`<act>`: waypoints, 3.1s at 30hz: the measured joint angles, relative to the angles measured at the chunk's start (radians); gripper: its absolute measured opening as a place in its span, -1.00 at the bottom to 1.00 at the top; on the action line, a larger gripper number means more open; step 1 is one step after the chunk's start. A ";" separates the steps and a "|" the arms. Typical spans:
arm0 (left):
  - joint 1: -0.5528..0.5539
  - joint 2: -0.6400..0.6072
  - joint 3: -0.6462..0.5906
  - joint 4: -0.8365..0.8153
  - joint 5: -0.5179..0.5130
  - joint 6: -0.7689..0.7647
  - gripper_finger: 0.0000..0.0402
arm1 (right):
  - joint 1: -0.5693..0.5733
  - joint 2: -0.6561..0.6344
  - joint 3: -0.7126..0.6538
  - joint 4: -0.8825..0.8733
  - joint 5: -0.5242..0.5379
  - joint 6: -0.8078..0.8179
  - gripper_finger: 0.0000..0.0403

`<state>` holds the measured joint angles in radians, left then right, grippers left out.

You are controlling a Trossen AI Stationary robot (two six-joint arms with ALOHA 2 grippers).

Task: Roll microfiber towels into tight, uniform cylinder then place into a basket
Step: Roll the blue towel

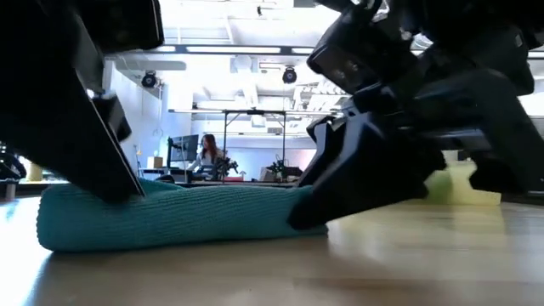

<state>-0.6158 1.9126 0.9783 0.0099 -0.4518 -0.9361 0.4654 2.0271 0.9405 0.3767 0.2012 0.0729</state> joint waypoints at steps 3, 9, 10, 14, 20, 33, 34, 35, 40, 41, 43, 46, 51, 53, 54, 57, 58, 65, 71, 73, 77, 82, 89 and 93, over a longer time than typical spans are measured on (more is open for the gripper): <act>-0.004 -0.029 0.003 0.019 0.033 0.000 -0.44 | -0.005 0.013 0.000 -0.006 0.003 0.077 -0.83; -0.030 -0.096 0.011 0.007 0.012 0.123 -0.44 | -0.025 0.015 -0.001 -0.015 -0.052 0.245 -0.93; -0.034 -0.096 0.018 0.009 0.003 0.165 -0.44 | -0.034 0.015 -0.001 -0.010 -0.088 0.277 -0.93; -0.049 -0.085 0.021 0.010 -0.038 0.269 -0.44 | -0.070 0.016 -0.002 0.004 -0.198 0.403 -0.97; -0.047 -0.056 0.021 -0.078 -0.063 0.318 -0.32 | -0.091 0.018 -0.002 0.009 -0.264 0.472 -0.98; 0.007 -0.025 0.022 -0.326 -0.163 0.338 -0.04 | -0.092 0.018 -0.004 0.011 -0.286 0.506 -0.98; 0.012 -0.021 0.022 -0.332 -0.162 0.338 -0.05 | -0.092 0.018 -0.004 0.012 -0.286 0.507 -0.98; 0.018 -0.016 0.022 -0.328 -0.154 0.338 -0.07 | -0.092 0.018 -0.004 0.011 -0.286 0.507 -0.98; 0.033 0.002 0.025 -0.317 -0.113 0.289 -0.20 | -0.092 0.018 -0.004 0.010 -0.287 0.506 -0.98; 0.033 0.003 0.025 -0.322 -0.107 0.270 -0.26 | -0.092 0.018 -0.004 0.010 -0.286 0.506 -0.98; 0.032 0.004 0.025 -0.324 -0.103 0.233 -0.40 | -0.092 0.018 -0.004 0.008 -0.287 0.506 -0.98; 0.026 0.004 0.025 -0.327 -0.099 0.187 -0.67 | -0.092 0.015 -0.004 0.007 -0.287 0.499 -0.97; 0.025 0.003 0.025 -0.318 -0.019 0.098 -0.94 | -0.091 -0.023 -0.007 -0.018 -0.284 0.353 -0.80; 0.025 0.002 0.026 -0.309 -0.002 0.057 -0.91 | -0.089 -0.052 -0.009 -0.046 -0.279 0.290 -0.70; 0.026 -0.001 0.025 -0.306 0.016 0.045 -0.91 | -0.089 -0.067 -0.009 -0.061 -0.279 0.266 -0.65; 0.035 -0.003 0.025 -0.278 0.080 0.033 -0.94 | -0.089 -0.118 -0.011 -0.127 -0.276 0.198 -0.52; 0.039 -0.003 0.025 -0.269 0.107 0.030 -0.95 | -0.087 -0.135 -0.011 -0.158 -0.275 0.179 -0.49; 0.098 -0.008 0.026 -0.248 0.268 0.023 -0.97 | -0.008 -0.206 -0.010 -0.181 -0.170 -0.012 -0.44; 0.167 -0.008 0.024 -0.193 0.421 0.063 -0.98 | 0.123 -0.190 -0.007 -0.089 0.009 -0.315 -0.44; 0.185 -0.006 0.023 -0.172 0.460 0.084 -0.98 | 0.147 -0.169 -0.007 -0.075 0.074 -0.351 -0.44; 0.218 -0.002 0.020 -0.139 0.523 0.098 -0.98 | 0.156 -0.128 -0.007 -0.049 0.096 -0.328 -0.44; 0.249 -0.001 0.020 -0.135 0.566 0.099 -0.98 | 0.141 -0.090 -0.006 -0.008 0.096 -0.342 -0.39; 0.274 0.001 0.020 -0.118 0.610 0.107 -0.98 | 0.097 -0.061 -0.006 -0.010 0.095 -0.332 -0.11; 0.274 0.001 0.020 -0.118 0.610 0.116 -0.95 | 0.069 -0.047 -0.005 -0.019 0.072 -0.218 0.00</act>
<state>-0.3416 1.9133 0.9985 -0.1081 0.1581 -0.8204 0.5340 1.9801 0.9352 0.3580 0.2736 -0.1447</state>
